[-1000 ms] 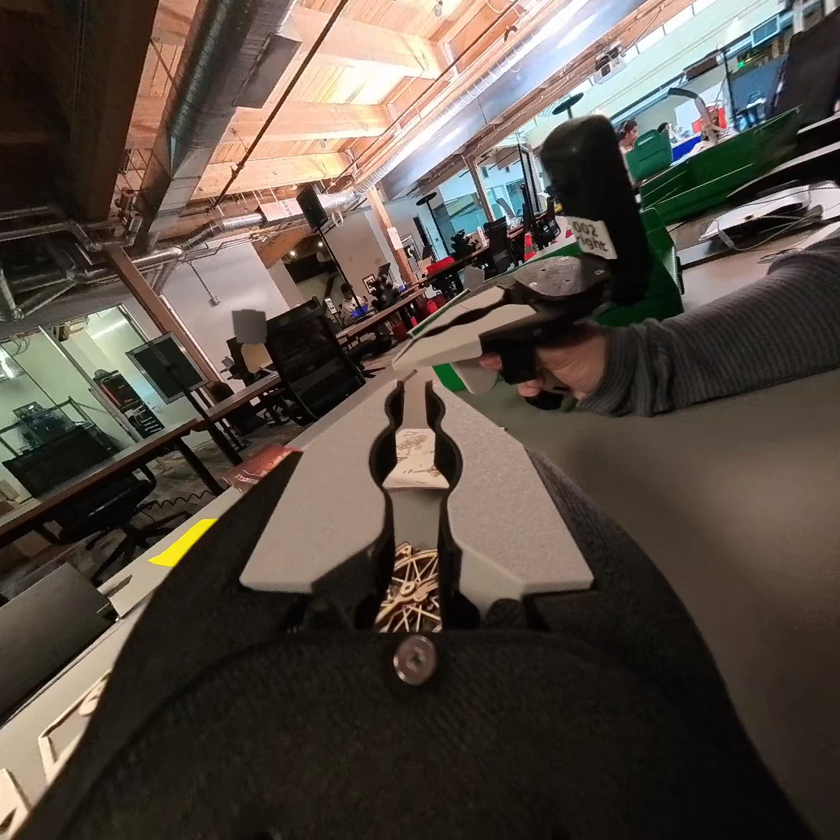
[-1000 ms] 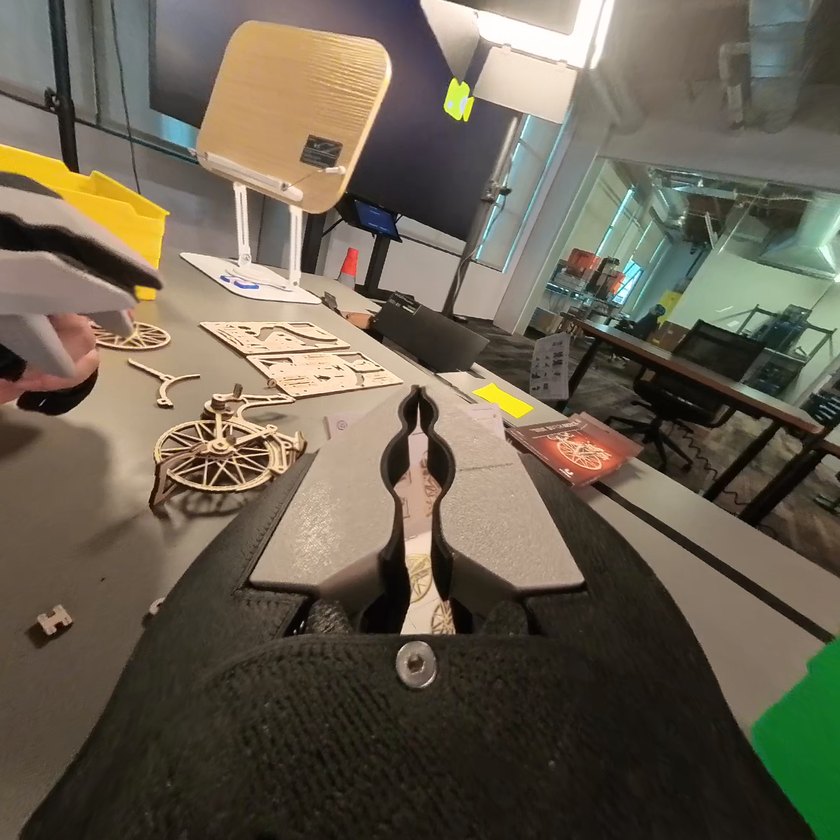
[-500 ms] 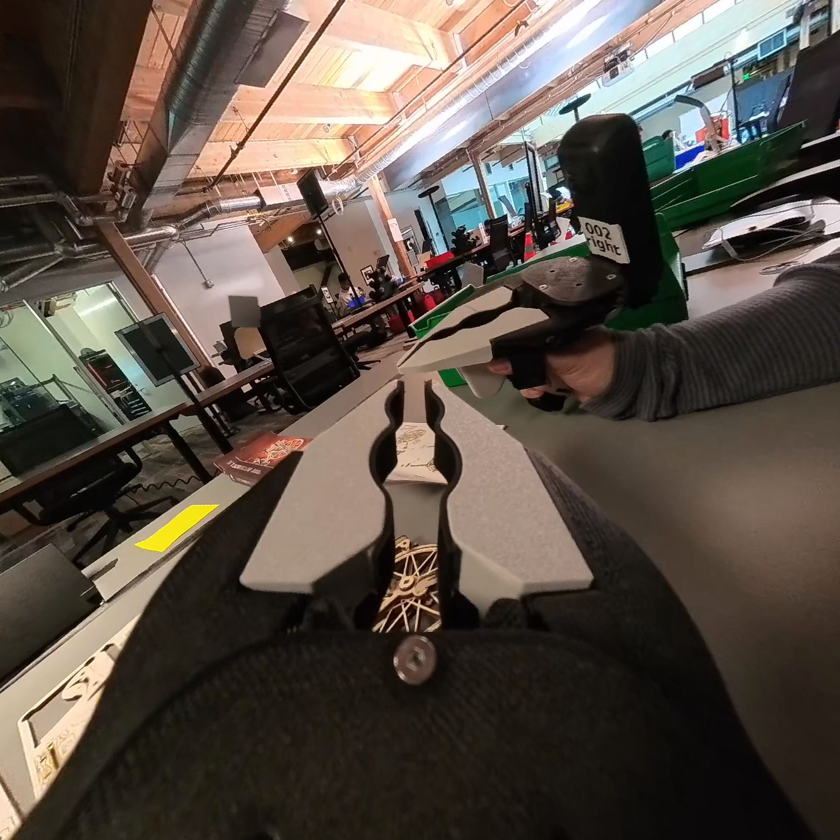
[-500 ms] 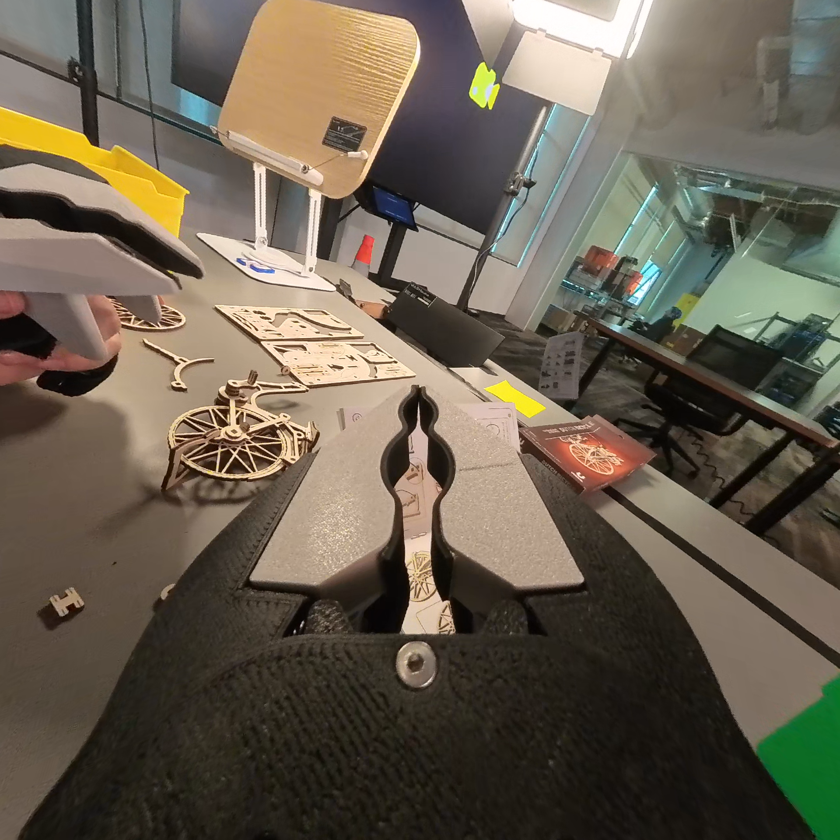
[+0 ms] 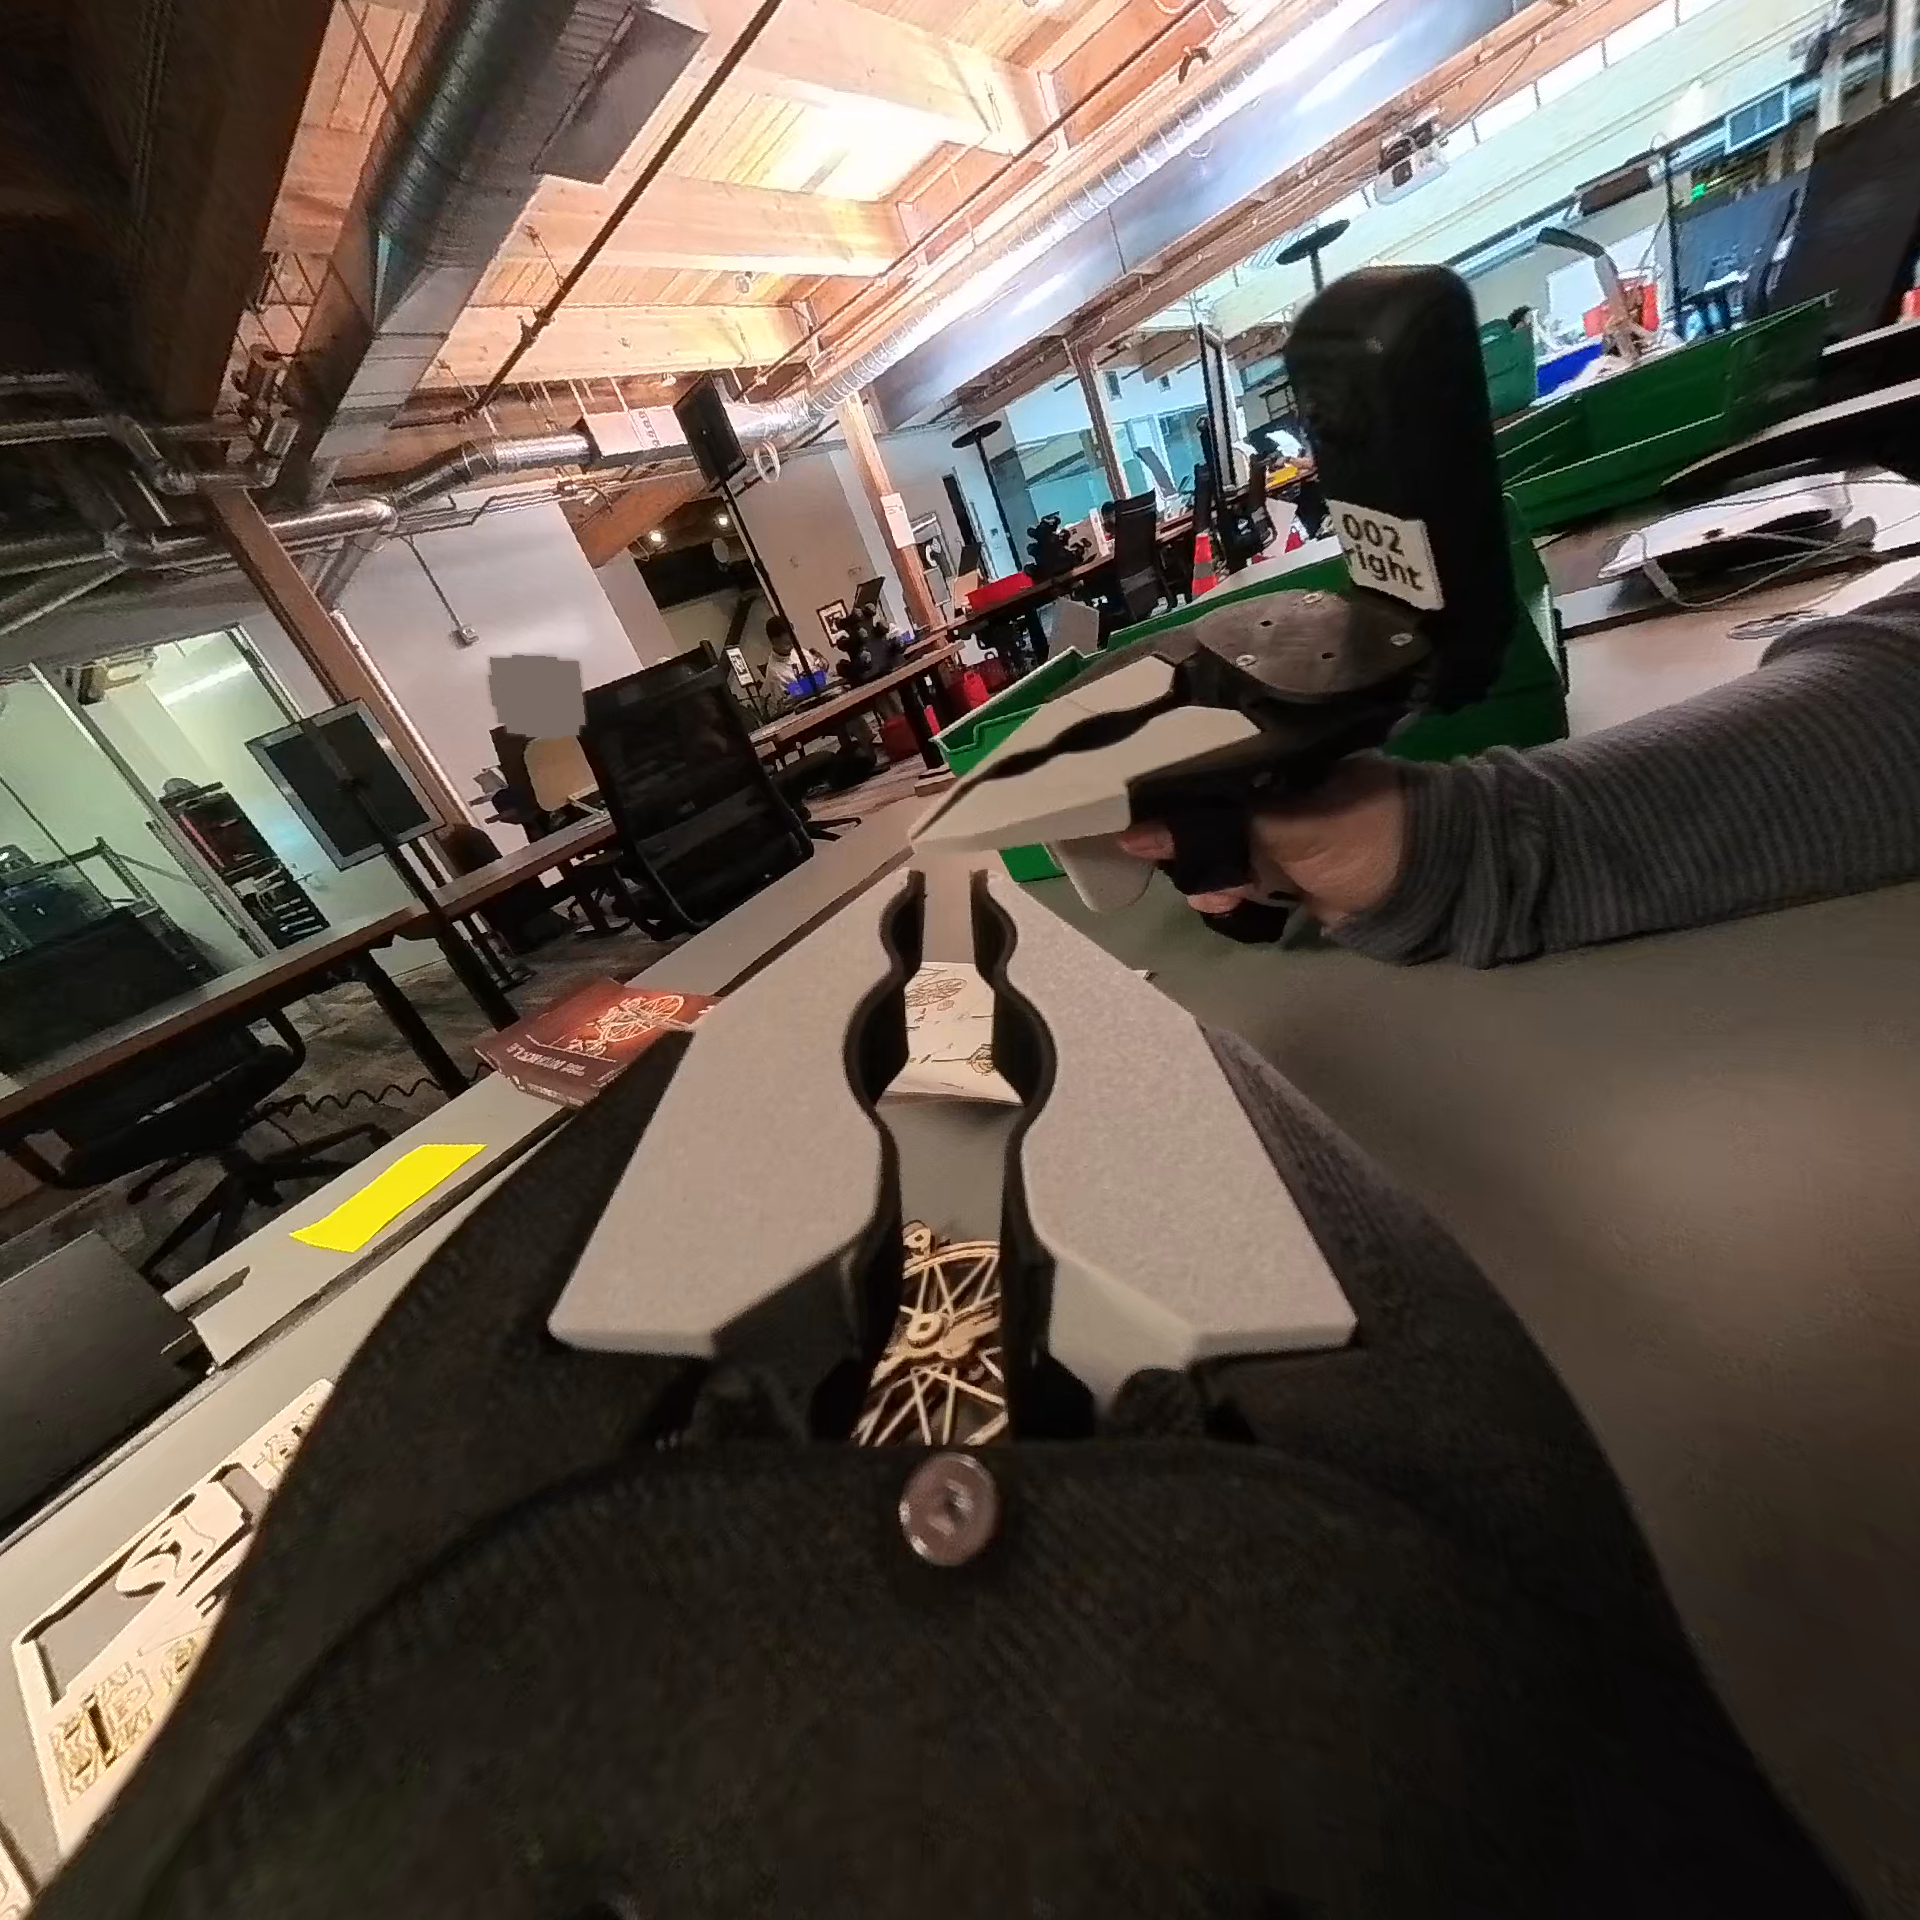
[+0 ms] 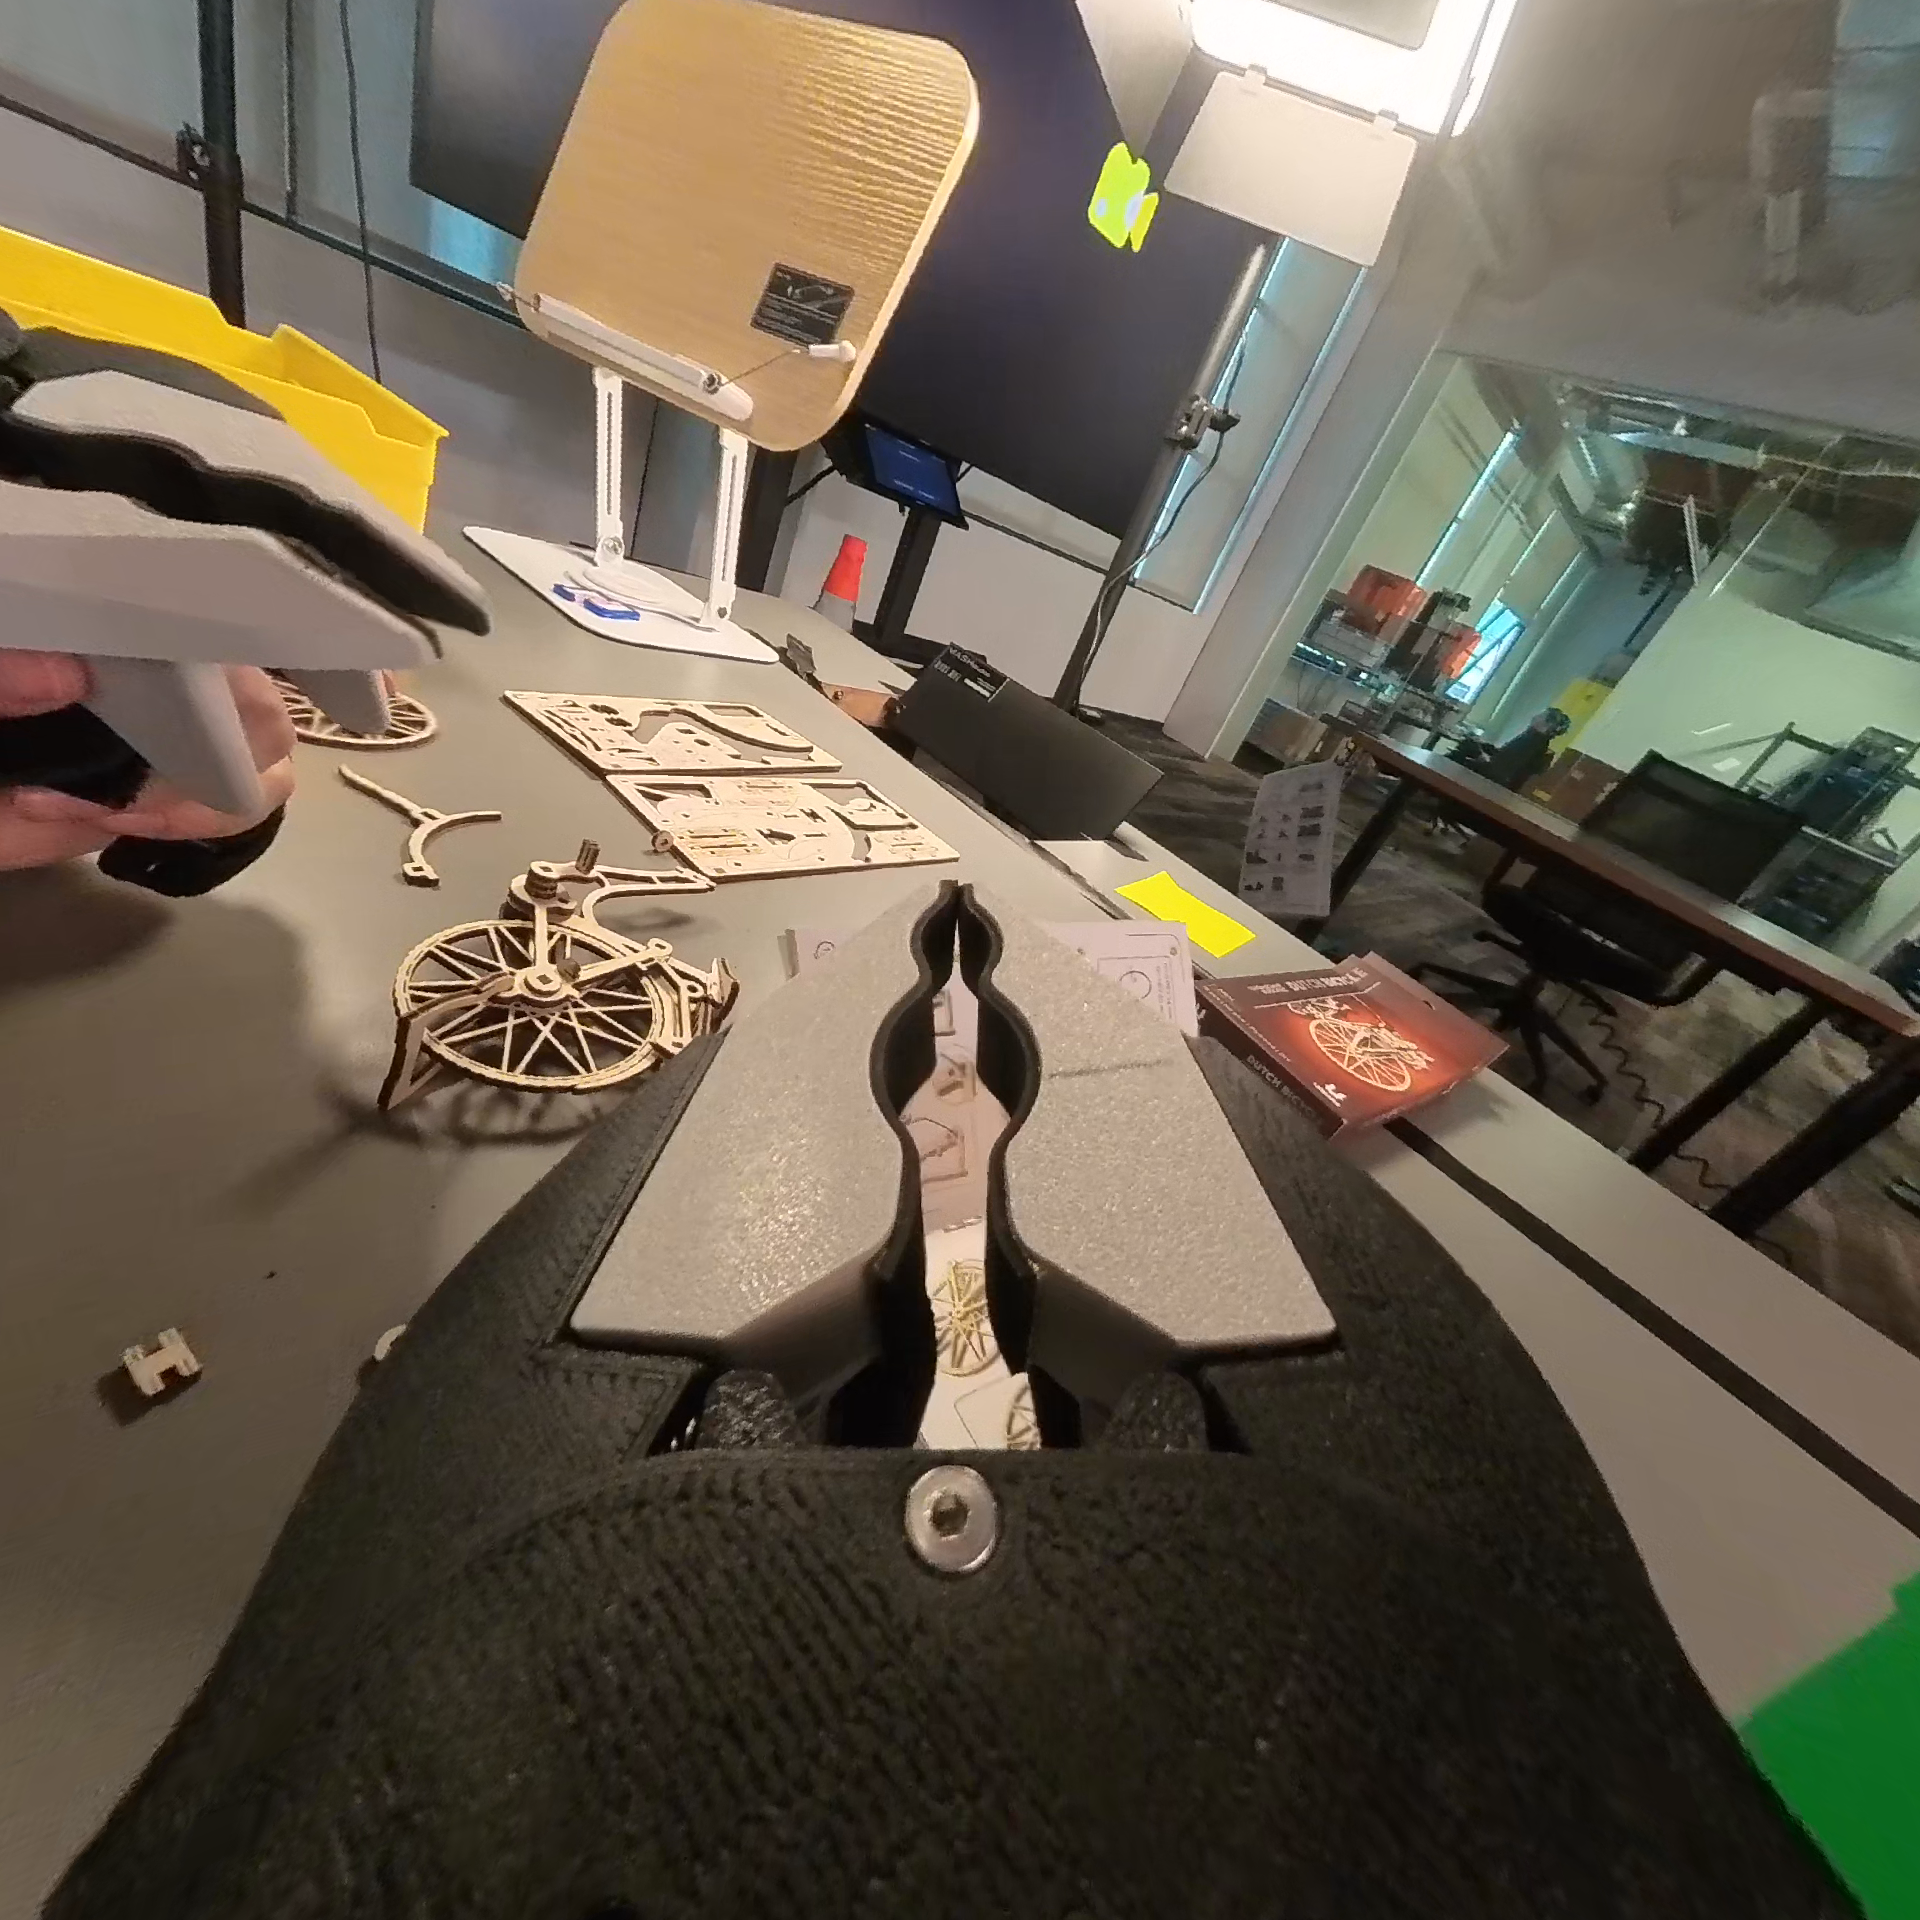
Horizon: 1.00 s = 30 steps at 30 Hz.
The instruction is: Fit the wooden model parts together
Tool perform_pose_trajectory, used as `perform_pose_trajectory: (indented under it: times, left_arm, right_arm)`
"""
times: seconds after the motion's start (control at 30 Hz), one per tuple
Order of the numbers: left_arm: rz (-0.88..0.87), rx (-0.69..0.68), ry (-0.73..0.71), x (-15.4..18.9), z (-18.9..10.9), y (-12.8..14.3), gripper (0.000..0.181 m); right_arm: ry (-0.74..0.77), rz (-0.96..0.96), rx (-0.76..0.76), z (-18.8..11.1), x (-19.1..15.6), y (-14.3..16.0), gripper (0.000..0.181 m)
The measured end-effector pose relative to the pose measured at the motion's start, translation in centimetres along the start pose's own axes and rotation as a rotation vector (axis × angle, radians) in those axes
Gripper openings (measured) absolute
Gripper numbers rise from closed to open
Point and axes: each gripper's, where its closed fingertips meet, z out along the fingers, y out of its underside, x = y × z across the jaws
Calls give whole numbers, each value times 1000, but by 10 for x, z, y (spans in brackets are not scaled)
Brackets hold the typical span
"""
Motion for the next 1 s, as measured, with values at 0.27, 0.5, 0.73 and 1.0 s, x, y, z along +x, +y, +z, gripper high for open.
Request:
perform_pose_trajectory:
  times: [0.27,0.5,0.73,1.0]
  left_arm:
    - [-9,34,-15,1,-1,-8,1]
    - [-34,39,92,34,7,-14,0]
    - [-113,41,20,13,4,-11,0]
    - [-146,44,-23,0,1,-10,0]
  right_arm:
    - [29,-45,-10,1,5,2,0]
    - [108,-85,-54,2,20,10,0]
    - [186,-162,-111,0,26,14,0]
    - [222,-175,-145,0,32,20,0]
